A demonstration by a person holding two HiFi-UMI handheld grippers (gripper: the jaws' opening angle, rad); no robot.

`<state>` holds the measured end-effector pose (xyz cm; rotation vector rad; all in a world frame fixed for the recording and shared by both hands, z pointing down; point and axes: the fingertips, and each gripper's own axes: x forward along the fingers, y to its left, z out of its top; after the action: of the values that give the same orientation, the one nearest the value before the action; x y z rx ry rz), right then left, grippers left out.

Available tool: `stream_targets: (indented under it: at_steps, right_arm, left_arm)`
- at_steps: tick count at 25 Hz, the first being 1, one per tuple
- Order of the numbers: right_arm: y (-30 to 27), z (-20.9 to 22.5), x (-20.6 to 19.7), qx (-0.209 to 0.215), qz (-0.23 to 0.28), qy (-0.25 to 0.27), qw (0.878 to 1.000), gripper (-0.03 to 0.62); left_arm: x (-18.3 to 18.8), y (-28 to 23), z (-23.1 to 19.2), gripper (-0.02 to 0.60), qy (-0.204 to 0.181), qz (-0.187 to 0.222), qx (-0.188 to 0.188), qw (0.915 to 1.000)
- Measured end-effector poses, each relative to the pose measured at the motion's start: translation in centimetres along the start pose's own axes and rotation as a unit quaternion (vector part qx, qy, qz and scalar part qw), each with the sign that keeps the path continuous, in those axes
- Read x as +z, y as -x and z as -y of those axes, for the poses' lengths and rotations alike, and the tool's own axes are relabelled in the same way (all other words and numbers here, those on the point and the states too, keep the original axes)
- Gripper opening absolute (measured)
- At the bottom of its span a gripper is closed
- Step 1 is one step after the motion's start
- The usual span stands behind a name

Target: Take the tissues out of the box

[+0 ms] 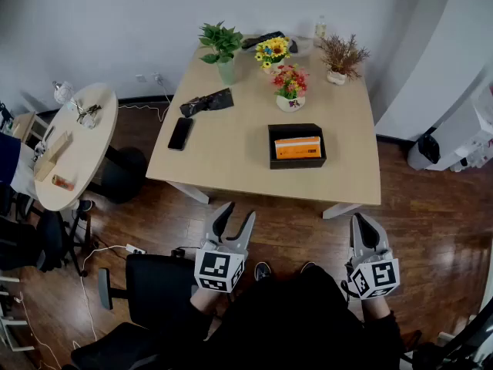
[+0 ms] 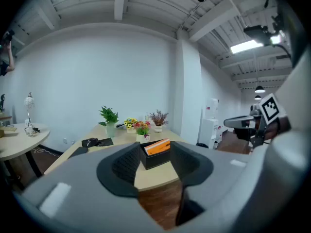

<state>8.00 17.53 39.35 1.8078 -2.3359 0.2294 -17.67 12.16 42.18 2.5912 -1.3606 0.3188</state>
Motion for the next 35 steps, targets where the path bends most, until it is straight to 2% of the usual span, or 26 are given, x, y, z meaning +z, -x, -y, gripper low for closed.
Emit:
stream_targets:
  at_steps: [4, 10, 13, 16, 19, 21, 24, 28, 32, 34, 35]
  right_arm:
    - [-2.8, 0.4, 0.1, 0.009, -0.009, 0.015, 1.000, 0.002]
    - [-9.3, 5.0, -1.0, 0.029, -0.019, 0.017, 0.999, 0.005]
    - [-13.2, 6.6, -1.7, 0.070, -0.034, 0.009, 0.997, 0.033]
    - [-17.0, 7.1, -2.3, 0.125, -0.049, 0.026, 0.991, 0.082]
    - [-20.0, 6.8, -3.2, 0.179, -0.065, 0.084, 0.978, 0.113]
    - [-21.6, 6.5, -4.0, 0.209, -0.073, 0.138, 0.965, 0.115]
    - [-23.7, 6.2, -5.4, 0.241, -0.094, 0.200, 0.945, 0.168]
    - [-26.2, 5.8, -7.8, 0.270, -0.143, 0.206, 0.930, 0.241]
    - [-28.5, 5.2, -9.9, 0.271, -0.193, 0.200, 0.921, 0.340]
    - [-29.4, 4.7, -10.6, 0.272, -0.215, 0.220, 0.912, 0.369]
    - [-29.7, 4.5, -11.0, 0.276, -0.223, 0.242, 0.903, 0.374]
  left_arm:
    - [0.9, -2.0, -3.2, 0.175, -0.005, 0.003, 0.010, 0.9999]
    - [3.0, -7.4, -5.4, 0.175, -0.019, 0.000, 0.040, 0.9990]
    - [2.9, -10.5, -4.8, 0.176, -0.009, -0.023, 0.041, 0.9988]
    - [2.2, -14.4, -3.7, 0.176, -0.004, -0.065, 0.021, 0.9977]
    - [0.8, -17.9, -2.5, 0.176, 0.001, -0.109, 0.010, 0.9940]
    - [-0.6, -19.7, -2.2, 0.179, 0.009, -0.138, 0.017, 0.9903]
    - [-2.2, -22.3, -2.2, 0.194, 0.026, -0.168, 0.021, 0.9852]
    - [-4.3, -25.0, -2.3, 0.207, 0.039, -0.200, 0.007, 0.9790]
    - [-6.4, -27.4, -1.9, 0.259, 0.032, -0.232, -0.031, 0.9716]
    - [-7.0, -28.2, -1.7, 0.271, 0.032, -0.241, -0.047, 0.9689]
    - [-7.3, -28.5, -1.6, 0.272, 0.029, -0.244, -0.054, 0.9679]
